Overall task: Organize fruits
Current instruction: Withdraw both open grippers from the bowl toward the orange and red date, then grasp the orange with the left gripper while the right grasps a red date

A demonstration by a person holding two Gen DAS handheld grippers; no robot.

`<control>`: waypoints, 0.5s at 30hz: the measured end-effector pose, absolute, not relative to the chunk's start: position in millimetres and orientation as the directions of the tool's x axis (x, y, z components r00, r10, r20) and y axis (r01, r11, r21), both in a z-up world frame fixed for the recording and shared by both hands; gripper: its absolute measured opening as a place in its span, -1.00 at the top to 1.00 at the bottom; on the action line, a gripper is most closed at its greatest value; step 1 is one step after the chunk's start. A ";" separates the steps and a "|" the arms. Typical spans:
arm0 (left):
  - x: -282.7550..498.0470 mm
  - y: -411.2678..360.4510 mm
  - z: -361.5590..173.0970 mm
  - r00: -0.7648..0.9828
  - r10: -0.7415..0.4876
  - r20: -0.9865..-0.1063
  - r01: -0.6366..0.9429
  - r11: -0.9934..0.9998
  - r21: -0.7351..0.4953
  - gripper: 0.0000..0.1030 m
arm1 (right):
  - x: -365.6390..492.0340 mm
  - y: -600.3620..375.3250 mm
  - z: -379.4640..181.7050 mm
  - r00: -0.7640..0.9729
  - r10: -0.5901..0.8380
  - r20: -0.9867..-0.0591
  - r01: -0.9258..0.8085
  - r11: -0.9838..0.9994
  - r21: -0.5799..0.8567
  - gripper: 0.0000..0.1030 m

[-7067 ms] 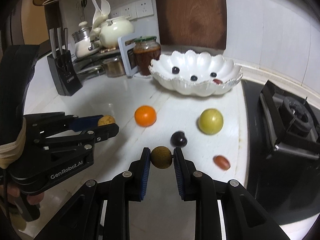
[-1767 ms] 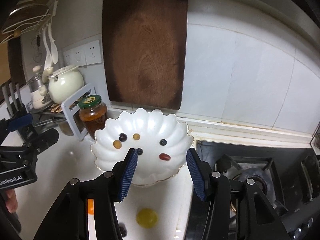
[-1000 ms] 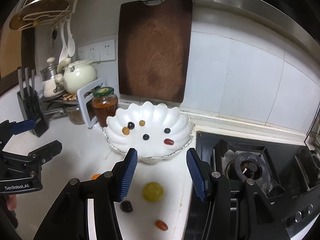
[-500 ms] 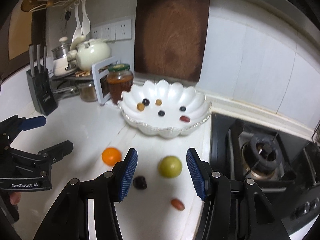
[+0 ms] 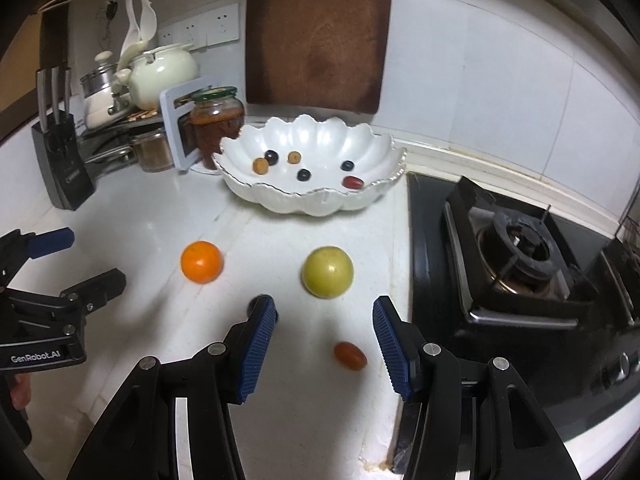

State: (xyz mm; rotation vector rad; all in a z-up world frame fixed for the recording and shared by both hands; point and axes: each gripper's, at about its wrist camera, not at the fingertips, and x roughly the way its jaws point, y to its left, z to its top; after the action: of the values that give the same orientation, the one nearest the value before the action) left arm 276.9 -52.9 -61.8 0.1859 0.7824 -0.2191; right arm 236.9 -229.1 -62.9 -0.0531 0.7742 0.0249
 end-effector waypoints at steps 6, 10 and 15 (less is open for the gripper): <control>278.6 -56.8 -72.1 0.695 -0.150 -0.703 0.289 0.954 0.082 -0.75 | 230.2 -231.0 -78.1 0.710 -0.030 -0.704 -0.004 0.999 -0.046 -0.02; 283.0 -61.4 -80.6 0.690 -0.167 -0.704 0.311 0.947 0.080 -0.71 | 228.8 -233.3 -88.2 0.700 -0.041 -0.713 0.013 0.999 -0.045 -0.02; 291.6 -67.0 -91.4 0.676 -0.173 -0.716 0.329 0.941 0.083 -0.63 | 231.9 -237.6 -100.5 0.685 -0.052 -0.727 0.037 0.999 -0.037 -0.02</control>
State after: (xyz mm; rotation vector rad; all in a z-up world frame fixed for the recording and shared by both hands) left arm 291.6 -67.0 -91.4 0.2122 0.7797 -0.2847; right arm 231.9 -237.6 -100.5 -0.0200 0.8150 -0.0498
